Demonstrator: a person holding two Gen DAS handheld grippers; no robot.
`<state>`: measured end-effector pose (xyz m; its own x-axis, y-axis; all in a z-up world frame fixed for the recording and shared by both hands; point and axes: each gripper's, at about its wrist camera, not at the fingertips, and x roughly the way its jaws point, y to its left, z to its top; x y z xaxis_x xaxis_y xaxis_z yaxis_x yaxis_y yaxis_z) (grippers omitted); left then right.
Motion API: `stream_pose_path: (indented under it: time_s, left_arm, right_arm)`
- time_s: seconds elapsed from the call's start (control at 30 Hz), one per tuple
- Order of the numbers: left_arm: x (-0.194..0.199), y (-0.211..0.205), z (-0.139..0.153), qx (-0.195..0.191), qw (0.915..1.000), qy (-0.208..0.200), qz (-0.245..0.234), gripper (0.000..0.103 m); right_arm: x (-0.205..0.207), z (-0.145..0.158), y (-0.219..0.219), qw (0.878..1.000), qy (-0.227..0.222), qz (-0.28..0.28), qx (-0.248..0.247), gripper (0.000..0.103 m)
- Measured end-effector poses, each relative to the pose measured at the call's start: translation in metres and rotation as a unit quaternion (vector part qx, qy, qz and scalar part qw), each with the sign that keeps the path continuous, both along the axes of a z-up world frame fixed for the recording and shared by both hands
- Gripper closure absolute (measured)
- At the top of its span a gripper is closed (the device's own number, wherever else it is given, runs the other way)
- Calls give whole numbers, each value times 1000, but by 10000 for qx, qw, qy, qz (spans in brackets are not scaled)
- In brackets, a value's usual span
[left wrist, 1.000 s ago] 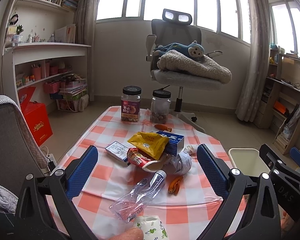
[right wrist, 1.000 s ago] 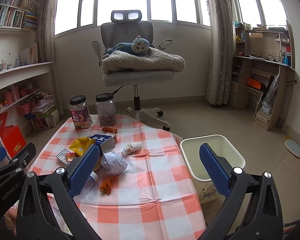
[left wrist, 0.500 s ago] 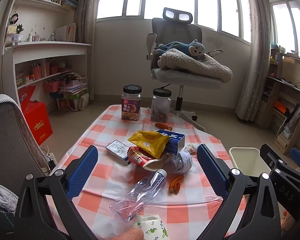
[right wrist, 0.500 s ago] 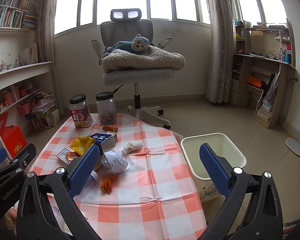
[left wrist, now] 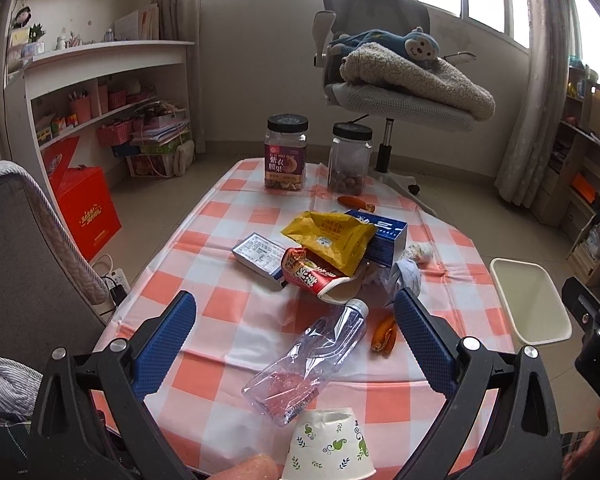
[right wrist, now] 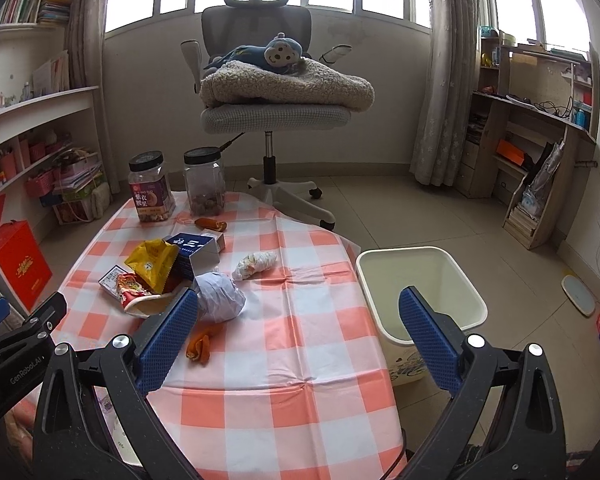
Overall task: Collect trash
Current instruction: 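Grasp the white leaf-print paper cup with the left tool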
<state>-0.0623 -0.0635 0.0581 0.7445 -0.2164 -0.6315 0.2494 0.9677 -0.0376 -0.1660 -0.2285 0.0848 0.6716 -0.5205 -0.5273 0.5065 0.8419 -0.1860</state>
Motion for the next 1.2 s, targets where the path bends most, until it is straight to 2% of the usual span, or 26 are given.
stream_pose_path:
  time_s: [0.07,0.17,0.23,0.3,0.37,0.4,0.53,0.73,0.77,0.8,0.87,0.9,0.93,1.03,1.1,1.2]
  left_arm:
    - [12,8,-7,-67,9987,486,-110,7]
    - [26,16,-23,121,9928,1175,-174,7]
    - [32,26,-41,111,9824,1859,-126,7]
    - [29,36,-63,-102,9657,2590,-130,7]
    - [19,34,-85,-111,9527,3031,-163,7]
    - [14,31,-93,-49,9492,3141,-201,7]
    - [3,9,-110,109,9456,3234,-345,7]
    - [6,-16,-132,455,9441,3262,-125,7]
    - [6,-18,-136,458,9428,3299,-144,11]
    - [6,-20,-141,444,9405,3363,-188,25]
    - [3,-27,-149,469,9330,3545,-399,45]
    - [1,-29,-149,529,9345,3489,-458,48]
    - [-1,-32,-146,533,9376,3392,-555,49]
    - [-7,-36,-128,170,9420,3237,-871,52]
    - [-13,-38,-103,34,9500,2926,-1093,52]
    - [-15,-31,-53,-496,9540,2592,-1421,52]
  right_arm:
    - [2,-1,0,9996,273,42,-101,7]
    - [2,-5,-9,9993,246,75,285,7]
    - [3,-9,-17,9979,268,59,583,7]
    - [4,-12,-25,9962,328,-5,808,7]
    - [6,-16,-34,9945,296,-44,1006,7]
    - [6,-17,-37,9941,275,-54,1046,7]
    - [4,-20,-47,9926,226,-145,1186,7]
    - [1,-28,-67,9877,322,-432,1466,7]
    - [0,-30,-71,9865,348,-488,1523,7]
    - [-1,-33,-76,9850,373,-538,1595,7]
    - [-3,-39,-85,9809,425,-628,1789,7]
    - [-5,-41,-88,9797,438,-679,1837,7]
    - [-5,-43,-92,9781,457,-720,1899,7]
    - [-7,-48,-100,9734,471,-829,2083,7]
    - [-6,-49,-105,9690,455,-851,2275,7]
    - [0,-52,-108,9597,412,-760,2672,7]
